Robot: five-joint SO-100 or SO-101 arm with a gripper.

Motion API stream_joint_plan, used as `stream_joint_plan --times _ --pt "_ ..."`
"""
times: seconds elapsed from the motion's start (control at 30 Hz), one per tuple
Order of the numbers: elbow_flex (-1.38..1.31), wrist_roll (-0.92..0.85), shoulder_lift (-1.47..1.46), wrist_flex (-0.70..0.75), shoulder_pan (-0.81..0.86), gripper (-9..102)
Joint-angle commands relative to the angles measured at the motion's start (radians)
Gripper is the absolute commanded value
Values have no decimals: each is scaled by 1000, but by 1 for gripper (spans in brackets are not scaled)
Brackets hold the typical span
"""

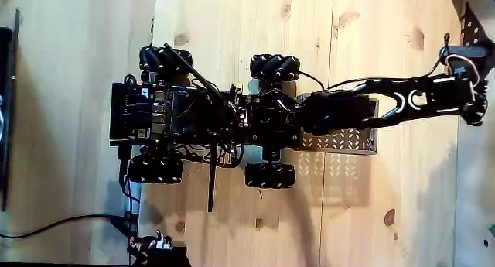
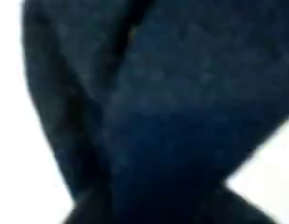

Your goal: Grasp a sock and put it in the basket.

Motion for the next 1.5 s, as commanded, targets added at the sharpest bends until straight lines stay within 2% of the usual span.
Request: stream_joint_plan --times 0.0,0.3,0.43,0.6,0.83,1.0,1.3,1.47 --pt "-46 14 150 17 -17 0" --pt "-32 20 471 55 -29 0" --pt "-29 31 586 160 -43 0" --pt "-5 61 718 262 18 0" --pt "201 -72 831 368 100 0" --pt "420 -124 968 430 92 0" --pt "431 -158 900 644 64 0" --pt "431 -129 721 650 48 0"
